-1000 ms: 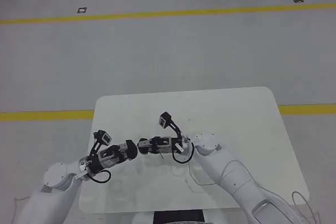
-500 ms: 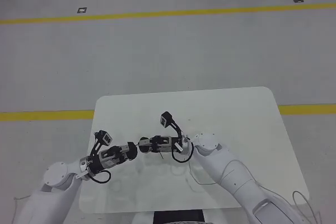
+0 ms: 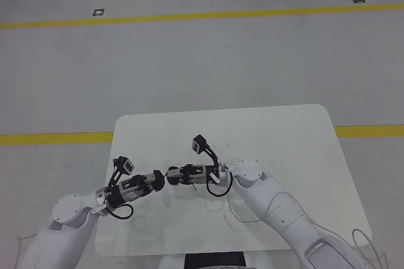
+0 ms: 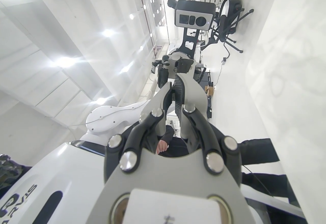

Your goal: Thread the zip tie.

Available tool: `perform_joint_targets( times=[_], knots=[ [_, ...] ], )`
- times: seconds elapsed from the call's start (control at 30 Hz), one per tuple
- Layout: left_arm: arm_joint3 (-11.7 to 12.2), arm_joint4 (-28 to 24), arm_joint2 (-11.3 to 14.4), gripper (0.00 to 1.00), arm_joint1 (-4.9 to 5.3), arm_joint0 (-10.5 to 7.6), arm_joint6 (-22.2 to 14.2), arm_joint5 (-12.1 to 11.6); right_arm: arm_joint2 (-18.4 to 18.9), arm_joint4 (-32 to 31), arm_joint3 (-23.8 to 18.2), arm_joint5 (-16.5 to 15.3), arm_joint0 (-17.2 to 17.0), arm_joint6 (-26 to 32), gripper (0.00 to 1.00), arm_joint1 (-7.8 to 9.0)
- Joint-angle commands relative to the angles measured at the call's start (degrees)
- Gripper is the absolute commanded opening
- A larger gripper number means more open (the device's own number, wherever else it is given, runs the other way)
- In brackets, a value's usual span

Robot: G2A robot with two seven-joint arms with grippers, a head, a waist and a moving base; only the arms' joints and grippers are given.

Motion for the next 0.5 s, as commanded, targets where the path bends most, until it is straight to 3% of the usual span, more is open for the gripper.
perform_joint_targets(
  times=[0.0, 0.33, 0.47],
  knots=[
    [-0.02, 0.06, 0.03, 0.05, 0.01, 0.00, 0.04, 0.04, -0.14, -0.03, -0.06, 0.00, 0.01, -0.05, 0.00, 0.03],
    [0.22, -0.31, 0.37, 0.04, 0.01, -0.07, 0.14, 0.10, -0.48, 0.19, -0.24, -0.35, 0.02, -0.18, 0.00, 0.27],
    [0.28, -0.24, 0.48, 0.09, 0.01, -0.11, 0.25, 0.02, -0.48, 0.29, -0.40, -0.49, -0.04, -0.19, 0.00, 0.41]
  ],
)
